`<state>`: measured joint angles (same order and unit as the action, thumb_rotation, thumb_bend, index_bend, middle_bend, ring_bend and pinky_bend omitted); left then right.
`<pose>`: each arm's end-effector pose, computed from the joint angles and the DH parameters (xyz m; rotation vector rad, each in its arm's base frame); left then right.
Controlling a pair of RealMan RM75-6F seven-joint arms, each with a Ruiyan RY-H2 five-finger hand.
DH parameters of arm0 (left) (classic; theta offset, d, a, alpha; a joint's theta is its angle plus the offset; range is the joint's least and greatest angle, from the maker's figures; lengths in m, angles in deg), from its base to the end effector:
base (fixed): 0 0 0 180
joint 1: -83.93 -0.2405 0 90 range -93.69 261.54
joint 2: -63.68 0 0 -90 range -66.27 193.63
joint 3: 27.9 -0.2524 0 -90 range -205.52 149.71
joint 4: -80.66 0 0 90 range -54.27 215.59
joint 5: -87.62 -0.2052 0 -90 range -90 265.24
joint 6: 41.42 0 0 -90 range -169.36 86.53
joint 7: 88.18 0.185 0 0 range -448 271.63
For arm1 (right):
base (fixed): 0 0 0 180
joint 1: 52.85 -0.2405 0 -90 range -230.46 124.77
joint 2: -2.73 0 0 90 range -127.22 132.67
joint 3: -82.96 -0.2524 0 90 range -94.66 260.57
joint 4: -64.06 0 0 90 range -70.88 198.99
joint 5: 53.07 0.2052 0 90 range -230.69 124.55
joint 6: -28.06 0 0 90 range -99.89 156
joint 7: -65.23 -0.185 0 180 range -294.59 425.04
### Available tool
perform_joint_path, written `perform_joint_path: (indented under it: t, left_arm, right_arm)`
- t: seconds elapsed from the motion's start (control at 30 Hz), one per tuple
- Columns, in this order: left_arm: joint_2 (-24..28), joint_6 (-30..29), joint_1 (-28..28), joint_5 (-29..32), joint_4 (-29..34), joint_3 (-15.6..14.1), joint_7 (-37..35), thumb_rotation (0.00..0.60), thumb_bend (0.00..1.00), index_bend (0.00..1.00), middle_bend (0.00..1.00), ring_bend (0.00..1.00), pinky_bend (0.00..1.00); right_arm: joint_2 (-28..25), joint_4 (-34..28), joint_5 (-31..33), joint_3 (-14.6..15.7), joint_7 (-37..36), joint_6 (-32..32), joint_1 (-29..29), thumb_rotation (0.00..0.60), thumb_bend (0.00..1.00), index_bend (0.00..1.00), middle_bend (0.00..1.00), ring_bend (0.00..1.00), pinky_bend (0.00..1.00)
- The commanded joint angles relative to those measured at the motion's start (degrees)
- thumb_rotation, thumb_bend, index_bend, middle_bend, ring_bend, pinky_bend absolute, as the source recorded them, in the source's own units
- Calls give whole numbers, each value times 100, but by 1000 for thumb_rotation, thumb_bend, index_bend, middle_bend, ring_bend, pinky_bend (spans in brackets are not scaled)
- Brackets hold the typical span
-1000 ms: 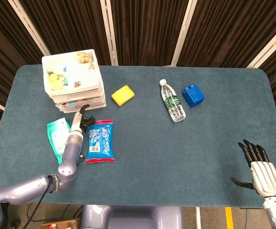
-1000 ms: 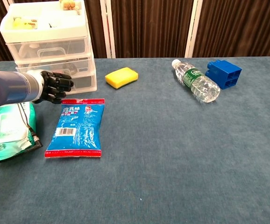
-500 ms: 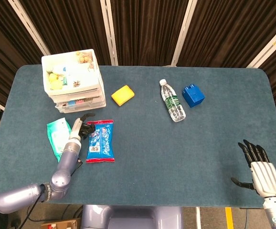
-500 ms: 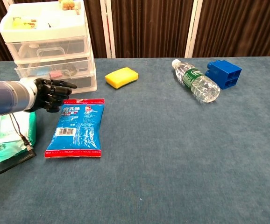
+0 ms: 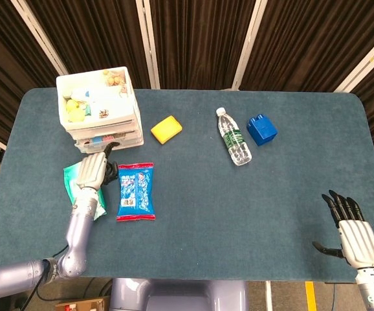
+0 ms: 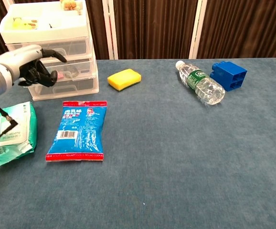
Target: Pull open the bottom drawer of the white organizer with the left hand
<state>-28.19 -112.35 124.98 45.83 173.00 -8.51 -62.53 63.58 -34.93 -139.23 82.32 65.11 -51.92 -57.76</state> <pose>-0.1437 0.3901 0.0118 -1.3531 -1.2309 -0.9998 -0.2958 -0.2105 0.1466 1.4450 -1.0441 0.8741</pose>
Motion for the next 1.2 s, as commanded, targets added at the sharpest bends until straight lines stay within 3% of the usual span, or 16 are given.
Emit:
perform_joint_path:
  t: [0.03,0.2,0.43,0.83,1.2]
  left_arm:
    - [140,-491,312,217,111,-56,1142,600,675,164,990,930,936]
    - [107,-505,526,980,13,161,1827,600,676,172,994,933,937]
    - [-47,-410,589,1472,-371,301,1892,600,677,175,994,933,938]
    - [-62,-208,597,1962,-620,413,1942,600,676,182,992,933,938]
    - [-48,-114,568,2111,-579,455,1772,600,676,302,993,933,938]
  right_arm:
    - [-6,-5,5,-1,-7,0,3,600,102,0,0,0,0]
    - [-18,-13,15,-2,-36,16,-1,600,103,0,0,0,0]
    - [-34,-16,37,-11,-88,34,-6,600,102,0,0,0,0]
    - [-21,-9,11,-6,-35,19,-6,600,102,0,0,0,0]
    - [-27,-16,10,-3,-41,9,4,600,102,0,0,0,0]
